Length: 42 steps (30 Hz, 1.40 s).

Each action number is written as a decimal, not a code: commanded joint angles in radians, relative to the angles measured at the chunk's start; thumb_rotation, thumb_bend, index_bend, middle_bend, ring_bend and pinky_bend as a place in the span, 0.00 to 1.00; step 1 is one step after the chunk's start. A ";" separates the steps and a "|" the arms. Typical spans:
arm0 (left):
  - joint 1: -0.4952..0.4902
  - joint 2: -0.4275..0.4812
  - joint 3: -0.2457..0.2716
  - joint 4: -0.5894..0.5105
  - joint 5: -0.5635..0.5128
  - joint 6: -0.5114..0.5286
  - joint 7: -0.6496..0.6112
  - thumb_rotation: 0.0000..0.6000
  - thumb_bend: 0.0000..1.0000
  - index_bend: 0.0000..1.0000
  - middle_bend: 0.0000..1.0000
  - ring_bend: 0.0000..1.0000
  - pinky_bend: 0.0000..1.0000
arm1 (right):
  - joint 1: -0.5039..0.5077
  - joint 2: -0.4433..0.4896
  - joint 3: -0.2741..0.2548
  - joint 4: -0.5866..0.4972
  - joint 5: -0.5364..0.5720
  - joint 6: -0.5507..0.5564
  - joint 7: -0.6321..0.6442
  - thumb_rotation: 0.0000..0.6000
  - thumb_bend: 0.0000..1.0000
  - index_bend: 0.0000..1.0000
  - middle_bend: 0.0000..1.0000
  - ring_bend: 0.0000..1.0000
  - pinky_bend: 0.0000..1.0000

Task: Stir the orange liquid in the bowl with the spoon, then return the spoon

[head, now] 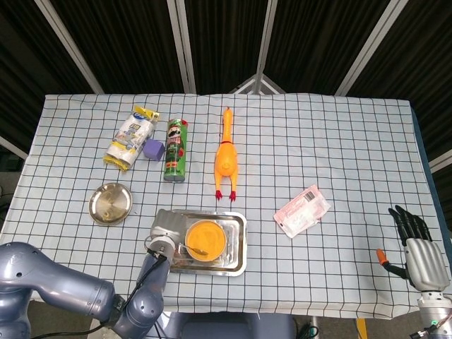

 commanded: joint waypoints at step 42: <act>-0.084 0.016 -0.060 0.037 -0.114 0.039 0.054 1.00 0.75 0.86 1.00 1.00 0.99 | 0.000 0.003 0.000 -0.007 -0.001 -0.001 0.019 1.00 0.41 0.00 0.00 0.00 0.00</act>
